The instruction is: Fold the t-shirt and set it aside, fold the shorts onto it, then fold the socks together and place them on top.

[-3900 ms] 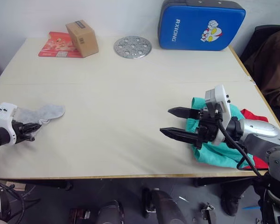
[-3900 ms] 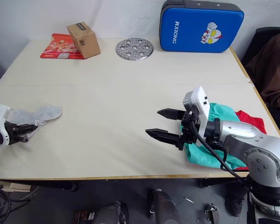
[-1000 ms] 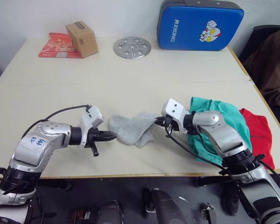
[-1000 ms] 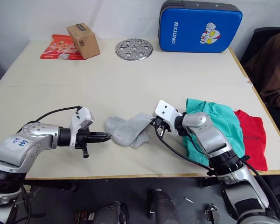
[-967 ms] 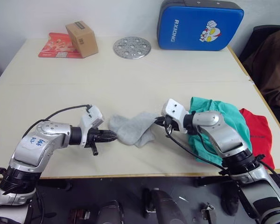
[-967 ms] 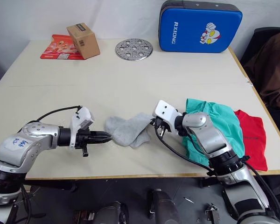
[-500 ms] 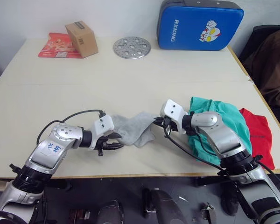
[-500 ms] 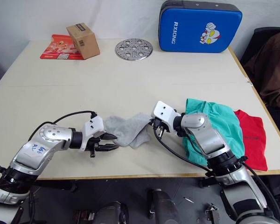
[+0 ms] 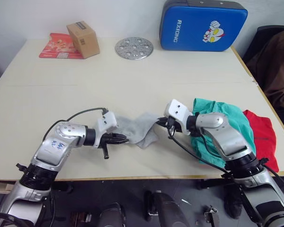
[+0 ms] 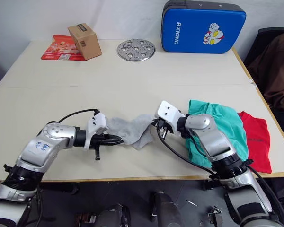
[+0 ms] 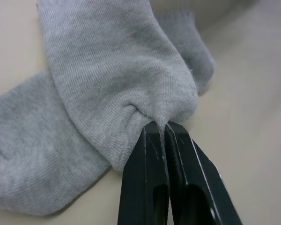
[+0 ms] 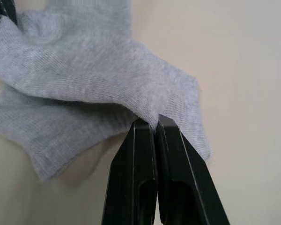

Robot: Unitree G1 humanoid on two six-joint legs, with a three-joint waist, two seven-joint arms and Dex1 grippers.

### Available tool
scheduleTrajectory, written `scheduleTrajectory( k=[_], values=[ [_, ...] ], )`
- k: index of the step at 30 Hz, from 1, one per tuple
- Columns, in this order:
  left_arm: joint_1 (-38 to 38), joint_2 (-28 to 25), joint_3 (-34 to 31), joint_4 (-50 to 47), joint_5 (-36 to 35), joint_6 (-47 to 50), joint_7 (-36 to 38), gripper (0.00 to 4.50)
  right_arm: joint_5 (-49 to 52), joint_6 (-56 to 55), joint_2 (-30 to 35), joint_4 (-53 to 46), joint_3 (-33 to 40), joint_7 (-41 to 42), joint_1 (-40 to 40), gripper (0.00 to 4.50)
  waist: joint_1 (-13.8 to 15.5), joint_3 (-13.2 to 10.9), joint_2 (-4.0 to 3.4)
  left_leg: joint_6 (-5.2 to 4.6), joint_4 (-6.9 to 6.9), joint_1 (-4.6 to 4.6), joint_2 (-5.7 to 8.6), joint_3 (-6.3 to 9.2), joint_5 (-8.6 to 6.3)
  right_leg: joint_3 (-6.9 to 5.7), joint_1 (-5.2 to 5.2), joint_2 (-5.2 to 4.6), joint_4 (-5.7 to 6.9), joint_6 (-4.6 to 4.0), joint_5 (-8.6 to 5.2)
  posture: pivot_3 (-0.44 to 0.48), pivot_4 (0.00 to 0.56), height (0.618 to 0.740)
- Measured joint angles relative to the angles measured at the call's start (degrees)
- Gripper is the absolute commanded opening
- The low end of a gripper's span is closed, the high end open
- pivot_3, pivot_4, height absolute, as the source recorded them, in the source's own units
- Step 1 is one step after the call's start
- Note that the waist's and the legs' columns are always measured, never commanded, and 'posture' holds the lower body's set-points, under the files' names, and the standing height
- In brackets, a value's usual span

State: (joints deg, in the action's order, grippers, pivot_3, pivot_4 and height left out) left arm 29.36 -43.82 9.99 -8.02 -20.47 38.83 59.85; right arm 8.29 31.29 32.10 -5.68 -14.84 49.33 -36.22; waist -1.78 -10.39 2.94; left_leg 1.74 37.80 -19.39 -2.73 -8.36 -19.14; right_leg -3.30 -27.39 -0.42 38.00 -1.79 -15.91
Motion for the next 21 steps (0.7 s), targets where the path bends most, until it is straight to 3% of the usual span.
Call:
scheduleTrajectory(
  k=[3,7,9,14,21],
  values=[
    [5.7,-4.6,-1.4,3.2,-0.4,-1.2,5.1,0.06,2.1,3.0,1.2,-6.4,2.9,-0.2,1.8,0.0,0.0,0.0,-0.01,0.02,0.0,0.07,0.01,0.0,0.0,-0.01,0.04,0.0,0.01,-0.01,-0.01,0.0,0.15,0.74],
    [15.6,-6.3,2.1,18.3,6.5,-13.6,11.9,0.06,3.4,5.2,0.3,-15.2,4.0,-2.7,7.3,0.0,0.1,0.0,-0.02,0.02,0.03,0.1,0.03,0.0,-0.01,-0.03,0.1,0.0,-0.02,-0.01,-0.01,0.0,0.15,0.74],
    [19.9,-5.1,5.1,27.1,11.4,-21.5,13.5,0.06,3.1,5.2,-1.2,-17.2,3.4,-4.6,9.3,0.0,0.1,0.0,-0.01,0.02,0.06,0.07,0.04,-0.03,-0.01,-0.03,0.09,-0.01,-0.01,-0.01,-0.01,0.0,0.15,0.74],
    [31.7,4.0,10.9,50.0,20.2,-37.2,16.5,0.06,-3.3,3.1,-2.9,-19.6,-1.1,-11.8,13.8,0.0,0.3,0.0,0.0,-0.05,0.17,-0.12,0.04,-0.06,-0.05,-0.07,-0.02,-0.03,0.0,-0.01,-0.01,0.0,0.15,0.74],
    [35.7,7.7,12.6,62.0,25.6,-47.5,21.7,0.06,-6.6,3.3,-2.5,-20.1,-4.1,-13.5,18.7,0.0,-0.9,0.0,0.0,0.08,0.2,0.01,-0.03,-0.18,-0.09,-0.09,-0.09,0.0,0.26,-0.13,-0.08,0.0,0.15,0.74]
  ],
)
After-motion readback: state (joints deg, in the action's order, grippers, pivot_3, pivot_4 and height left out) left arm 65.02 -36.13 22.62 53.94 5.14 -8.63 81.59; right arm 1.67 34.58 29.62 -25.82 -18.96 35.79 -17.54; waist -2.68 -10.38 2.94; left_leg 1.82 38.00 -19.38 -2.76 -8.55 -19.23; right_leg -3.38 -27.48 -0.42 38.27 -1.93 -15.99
